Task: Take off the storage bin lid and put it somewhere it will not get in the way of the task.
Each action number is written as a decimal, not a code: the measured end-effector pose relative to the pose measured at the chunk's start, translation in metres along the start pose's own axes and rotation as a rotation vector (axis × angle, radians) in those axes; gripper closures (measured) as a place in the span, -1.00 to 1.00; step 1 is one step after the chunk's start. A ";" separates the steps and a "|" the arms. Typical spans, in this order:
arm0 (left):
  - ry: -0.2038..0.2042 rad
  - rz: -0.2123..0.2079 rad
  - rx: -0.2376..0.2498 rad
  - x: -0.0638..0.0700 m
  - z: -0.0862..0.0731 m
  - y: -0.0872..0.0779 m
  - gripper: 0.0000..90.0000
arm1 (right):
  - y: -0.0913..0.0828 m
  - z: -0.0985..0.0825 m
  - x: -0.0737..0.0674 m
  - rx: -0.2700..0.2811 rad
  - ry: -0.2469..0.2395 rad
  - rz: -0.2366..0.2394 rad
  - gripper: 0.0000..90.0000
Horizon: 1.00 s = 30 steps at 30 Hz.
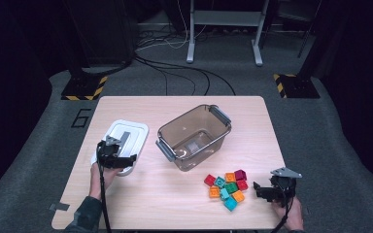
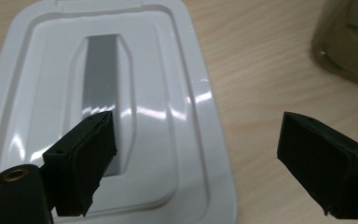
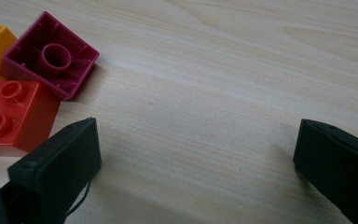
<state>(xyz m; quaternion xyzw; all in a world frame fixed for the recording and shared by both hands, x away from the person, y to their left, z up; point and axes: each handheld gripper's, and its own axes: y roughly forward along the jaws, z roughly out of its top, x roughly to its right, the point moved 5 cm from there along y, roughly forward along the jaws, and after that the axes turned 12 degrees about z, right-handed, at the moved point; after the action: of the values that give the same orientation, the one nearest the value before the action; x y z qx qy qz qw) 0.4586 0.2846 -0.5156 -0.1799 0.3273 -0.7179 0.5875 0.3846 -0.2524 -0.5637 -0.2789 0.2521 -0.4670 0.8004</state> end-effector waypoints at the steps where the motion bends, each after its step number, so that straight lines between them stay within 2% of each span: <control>1: 0.013 0.000 0.003 0.005 -0.002 -0.002 -0.78 | 0.000 0.000 0.000 0.001 0.003 0.002 -1.00; 5: 0.053 -0.011 0.023 0.024 -0.010 -0.009 -0.80 | 0.000 0.000 0.000 0.000 0.001 0.002 -1.00; 10: 0.186 -0.035 0.037 0.050 -0.027 -0.017 -0.82 | 0.000 0.000 -0.001 0.002 0.011 -0.008 -1.00; 13: 0.234 -0.049 0.047 0.063 -0.039 -0.017 -0.82 | 0.000 0.000 -0.001 0.002 0.013 -0.010 -1.00; 17: 0.270 -0.055 0.055 0.078 -0.055 -0.013 -0.82 | 0.000 -0.001 -0.002 0.005 0.025 -0.025 -1.00; 19: 0.253 -0.078 0.079 0.083 -0.058 -0.013 -0.81 | 0.000 -0.001 -0.002 0.007 0.032 -0.031 -1.00; 21: 0.237 -0.087 0.083 0.084 -0.058 -0.012 -0.81 | -0.001 -0.001 -0.002 0.007 0.032 -0.031 -1.00; 22: 0.218 -0.100 0.097 0.085 -0.059 -0.010 -0.81 | -0.001 -0.001 -0.002 0.007 0.031 -0.031 -1.00; 27: 0.185 -0.129 0.069 0.084 -0.058 -0.008 -0.82 | -0.004 -0.003 -0.003 0.009 0.001 -0.043 -1.00; 29: 0.163 -0.146 0.050 0.083 -0.058 -0.006 -0.82 | -0.004 -0.002 -0.003 0.002 0.003 -0.045 -1.00; 30: 0.169 -0.146 0.049 0.082 -0.058 -0.006 -0.82 | -0.004 -0.002 -0.003 -0.004 0.008 -0.044 -1.00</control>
<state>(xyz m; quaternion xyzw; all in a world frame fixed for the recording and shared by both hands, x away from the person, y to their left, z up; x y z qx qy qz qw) 0.3964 0.2214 -0.5636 -0.1278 0.3440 -0.7793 0.5080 0.3798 -0.2517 -0.5623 -0.2841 0.2501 -0.4850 0.7883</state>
